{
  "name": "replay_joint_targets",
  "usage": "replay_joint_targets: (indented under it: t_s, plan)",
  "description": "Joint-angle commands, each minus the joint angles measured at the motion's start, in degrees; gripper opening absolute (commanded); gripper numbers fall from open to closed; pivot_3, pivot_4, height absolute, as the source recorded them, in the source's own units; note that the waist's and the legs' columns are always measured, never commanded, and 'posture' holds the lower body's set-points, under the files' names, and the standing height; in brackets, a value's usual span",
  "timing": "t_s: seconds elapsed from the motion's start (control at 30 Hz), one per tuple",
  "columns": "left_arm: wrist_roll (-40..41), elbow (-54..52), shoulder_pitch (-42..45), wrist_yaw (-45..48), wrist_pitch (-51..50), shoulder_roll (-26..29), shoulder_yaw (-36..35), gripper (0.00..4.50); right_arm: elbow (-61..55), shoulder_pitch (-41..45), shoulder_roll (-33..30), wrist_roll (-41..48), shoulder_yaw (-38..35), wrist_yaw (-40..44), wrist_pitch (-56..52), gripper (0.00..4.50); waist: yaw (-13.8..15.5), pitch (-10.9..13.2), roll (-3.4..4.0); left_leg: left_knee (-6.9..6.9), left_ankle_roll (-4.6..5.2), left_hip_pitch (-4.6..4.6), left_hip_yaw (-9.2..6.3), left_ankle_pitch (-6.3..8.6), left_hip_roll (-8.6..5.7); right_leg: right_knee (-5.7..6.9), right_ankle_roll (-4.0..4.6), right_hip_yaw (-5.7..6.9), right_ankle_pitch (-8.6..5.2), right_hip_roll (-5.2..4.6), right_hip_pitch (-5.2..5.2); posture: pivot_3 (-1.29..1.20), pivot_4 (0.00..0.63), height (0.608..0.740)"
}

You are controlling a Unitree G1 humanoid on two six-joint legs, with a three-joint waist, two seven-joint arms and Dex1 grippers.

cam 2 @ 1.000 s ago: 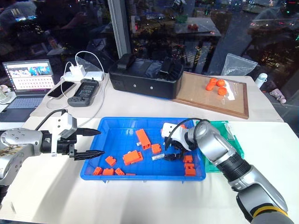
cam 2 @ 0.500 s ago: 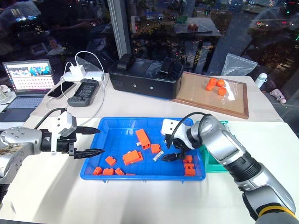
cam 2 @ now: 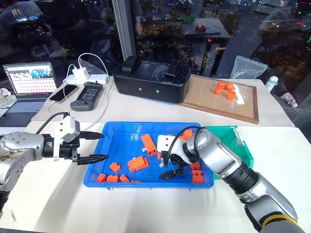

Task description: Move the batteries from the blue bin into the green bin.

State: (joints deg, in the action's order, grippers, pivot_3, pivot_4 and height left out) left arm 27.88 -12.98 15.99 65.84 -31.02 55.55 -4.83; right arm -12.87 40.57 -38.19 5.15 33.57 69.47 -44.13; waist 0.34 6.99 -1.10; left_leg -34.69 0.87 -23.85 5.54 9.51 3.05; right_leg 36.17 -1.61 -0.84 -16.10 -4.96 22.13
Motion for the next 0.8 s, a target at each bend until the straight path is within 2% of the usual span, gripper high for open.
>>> replay_joint_targets:
  t_s: [0.03, 0.2, 0.3, 0.63, 0.67, 0.8]
  plan:
    - [-0.16, -1.32, 0.66, -0.25, 0.92, 0.41, -1.22, 4.50, 0.65, 0.50, 0.90, -0.90, 1.29, 0.42, 2.70, 4.48, -0.02, 0.00, 0.00, 0.00, 0.00, 0.00, 0.00, 0.00, 0.00, 0.00, 0.00, 0.00, 0.00, 0.01, 0.00, 0.00, 0.150, 0.735]
    - [-0.26, -1.50, 0.72, -0.49, 0.92, 0.36, -1.15, 4.50, 9.25, 1.42, 2.71, -5.81, 2.93, -2.68, 7.23, 4.48, 0.00, 0.00, 0.00, -0.02, 0.00, 0.00, 0.04, 0.00, -0.01, 0.01, 0.00, 0.00, 0.00, 0.01, -0.01, 0.00, 0.150, 0.735]
    - [-0.17, -1.80, 0.61, -0.64, 0.77, 0.30, -1.22, 4.50, 13.67, 1.81, 2.93, -7.91, 2.51, -4.17, 9.22, 3.83, -0.02, -0.01, 0.00, -0.04, 0.00, 0.02, 0.10, 0.00, 0.00, 0.02, 0.00, 0.01, 0.00, 0.01, -0.02, 0.00, 0.150, 0.735]
    - [-0.53, -1.20, 1.29, -0.71, 1.37, -0.04, -0.54, 4.50, 12.79, 0.20, -0.33, -6.07, -2.45, -1.91, 8.69, 0.34, 0.05, -0.02, -0.02, -0.04, 0.00, 0.04, 0.23, 0.00, 0.00, 0.01, 0.00, 0.01, 0.00, 0.00, -0.06, 0.00, 0.150, 0.735]
    - [-0.66, -0.86, 1.66, -0.64, 1.51, -0.20, -0.22, 4.50, 12.12, -0.11, -0.55, -5.53, -3.24, -1.87, 8.16, 0.22, 0.06, -0.02, -0.02, -0.03, 0.00, 0.05, 0.24, 0.00, 0.00, 0.01, 0.00, 0.01, 0.00, 0.00, -0.06, 0.00, 0.150, 0.735]
    - [-1.30, 0.30, 3.14, -0.18, 2.06, -0.82, 0.77, 4.50, 9.75, -0.36, -0.92, -4.13, -6.42, -2.00, 6.65, 0.23, 0.09, -0.02, -0.02, -0.03, 0.00, 0.04, 0.24, 0.00, 0.00, 0.01, 0.00, 0.01, 0.00, 0.00, -0.05, 0.00, 0.150, 0.735]
